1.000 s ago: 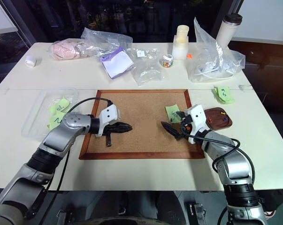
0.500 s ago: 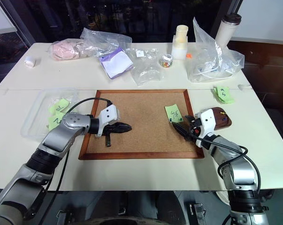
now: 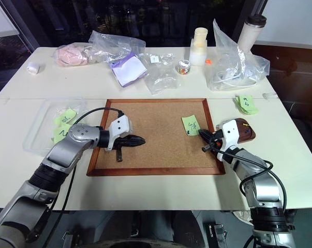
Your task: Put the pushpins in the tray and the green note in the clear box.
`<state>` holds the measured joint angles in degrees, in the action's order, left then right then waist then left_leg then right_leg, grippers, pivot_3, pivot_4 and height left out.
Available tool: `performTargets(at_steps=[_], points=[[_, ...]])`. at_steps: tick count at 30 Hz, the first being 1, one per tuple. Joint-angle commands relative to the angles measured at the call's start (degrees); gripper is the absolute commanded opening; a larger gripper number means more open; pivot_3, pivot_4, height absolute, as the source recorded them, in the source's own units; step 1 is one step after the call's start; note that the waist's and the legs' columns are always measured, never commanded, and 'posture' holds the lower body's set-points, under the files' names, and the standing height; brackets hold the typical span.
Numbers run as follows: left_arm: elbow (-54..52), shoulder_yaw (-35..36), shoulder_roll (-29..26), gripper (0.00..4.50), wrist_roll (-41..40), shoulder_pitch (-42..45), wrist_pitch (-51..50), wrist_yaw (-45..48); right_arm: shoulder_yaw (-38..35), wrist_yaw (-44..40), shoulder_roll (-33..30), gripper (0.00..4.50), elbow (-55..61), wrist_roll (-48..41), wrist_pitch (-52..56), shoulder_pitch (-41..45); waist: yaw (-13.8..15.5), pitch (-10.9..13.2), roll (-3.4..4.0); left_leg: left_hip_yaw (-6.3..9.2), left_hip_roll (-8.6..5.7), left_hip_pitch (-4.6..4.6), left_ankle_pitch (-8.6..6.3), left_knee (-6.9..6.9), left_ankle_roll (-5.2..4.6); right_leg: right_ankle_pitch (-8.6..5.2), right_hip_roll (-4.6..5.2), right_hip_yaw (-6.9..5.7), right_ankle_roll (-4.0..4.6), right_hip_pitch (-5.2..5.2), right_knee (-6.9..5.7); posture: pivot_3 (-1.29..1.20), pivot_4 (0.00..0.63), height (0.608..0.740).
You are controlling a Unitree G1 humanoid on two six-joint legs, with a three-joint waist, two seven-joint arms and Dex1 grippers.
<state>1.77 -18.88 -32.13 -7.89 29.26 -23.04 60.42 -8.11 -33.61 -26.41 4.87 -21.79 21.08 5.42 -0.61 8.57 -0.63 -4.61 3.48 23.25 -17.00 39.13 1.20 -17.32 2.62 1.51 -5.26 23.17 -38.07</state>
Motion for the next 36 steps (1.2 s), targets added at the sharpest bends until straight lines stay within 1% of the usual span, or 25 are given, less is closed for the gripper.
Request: performTargets(at_steps=[1, 7, 13, 15, 18, 23, 27, 29, 31, 36], points=[[1.3, -4.2, -3.3, 0.0, 5.1, -1.6, 0.6, 1.5, -4.5, 1.9, 1.0, 0.02, 3.6, -1.8, -3.1, 0.4, -0.1, 0.0, 0.01, 0.0, 0.0, 0.0, 0.0, -0.01, 0.0, 0.0, -0.01, 0.0, 0.0, 0.01, 0.0, 0.0, 0.15, 0.734], [2.6, -3.8, -2.8, 0.0, 5.1, -0.8, 0.5, 1.0, -7.0, 4.0, 2.1, 0.02, 6.4, -3.9, -2.7, 0.5, -0.1, 0.0, 0.09, 0.0, 0.01, 0.01, 0.0, -0.04, 0.0, 0.0, 0.0, 0.03, 0.0, 0.06, 0.0, 0.0, 0.15, 0.734], [2.8, -3.6, -2.4, 0.0, 4.9, -0.8, 0.7, 1.0, -9.2, 5.6, 2.4, 0.02, 6.3, -4.6, -1.7, 0.1, -0.2, -0.1, 0.12, -0.03, 0.04, -0.06, 0.0, -0.06, 0.0, 0.0, -0.06, 0.03, 0.01, 0.02, -0.01, 0.0, 0.15, 0.734], [2.8, -3.4, -2.1, 0.0, 4.7, -0.9, 0.9, 0.8, -11.4, 8.1, 1.8, 0.02, 3.6, -3.5, -2.2, 0.9, -0.2, -0.1, 0.12, -0.04, 0.04, -0.06, 0.0, -0.06, 0.0, 0.0, -0.05, 0.05, 0.01, 0.02, -0.01, 0.0, 0.15, 0.734], [2.7, -3.2, -1.8, 0.0, 4.5, -1.0, 1.1, 0.5, -12.7, 10.6, 0.2, 0.02, -0.7, -0.6, -3.0, 1.8, -0.1, -0.1, 0.12, -0.07, 0.03, -0.06, 0.0, -0.06, 0.0, 0.0, -0.03, 0.06, 0.01, 0.01, -0.01, 0.0, 0.15, 0.734], [2.4, -3.1, -1.6, 0.0, 4.4, -1.2, 1.2, 0.4, -13.1, 11.3, -2.2, 0.02, -7.3, 2.2, -4.2, 2.9, -0.2, -0.1, 0.21, -0.09, 0.03, -0.08, 0.0, -0.06, 0.0, 0.0, -0.04, 0.07, 0.01, 0.01, -0.01, 0.0, 0.15, 0.734], [2.2, -3.0, -1.5, 0.0, 4.5, -1.5, 1.1, 0.1, -13.2, 10.4, -3.2, 0.02, -10.5, 2.5, -5.0, 3.4, -0.2, -0.2, 0.25, -0.1, 0.02, -0.09, 0.0, -0.06, 0.0, 0.0, -0.03, 0.08, 0.01, 0.0, -0.01, 0.0, 0.15, 0.734], [2.2, -3.0, -1.5, 0.0, 4.5, -1.6, 1.1, 0.1, -13.1, 10.0, -3.4, 0.59, -11.3, 2.7, -5.4, 3.6, -0.2, -0.2, 0.25, -0.1, 0.03, -0.11, 0.0, -0.06, 0.0, 0.0, -0.04, 0.09, 0.01, -0.02, -0.01, 0.0, 0.15, 0.734], [2.0, -3.0, -1.5, 0.0, 4.5, -1.7, 1.1, 0.0, -13.3, 9.7, -3.7, 1.37, -12.0, 2.9, -5.7, 3.9, -0.2, -0.2, 0.25, -0.1, 0.03, -0.11, 0.0, -0.06, 0.0, 0.0, -0.04, 0.09, 0.01, -0.03, -0.01, 0.0, 0.15, 0.734], [1.8, -2.9, -1.5, 0.0, 4.5, -2.0, 1.0, -0.2, -14.0, 9.6, -3.8, 3.98, -11.7, 2.5, -5.8, 4.0, -0.2, -0.2, 0.25, -0.1, 0.03, -0.12, 0.0, -0.06, 0.0, 0.0, -0.04, 0.09, 0.01, -0.03, -0.01, 0.0, 0.15, 0.734]])
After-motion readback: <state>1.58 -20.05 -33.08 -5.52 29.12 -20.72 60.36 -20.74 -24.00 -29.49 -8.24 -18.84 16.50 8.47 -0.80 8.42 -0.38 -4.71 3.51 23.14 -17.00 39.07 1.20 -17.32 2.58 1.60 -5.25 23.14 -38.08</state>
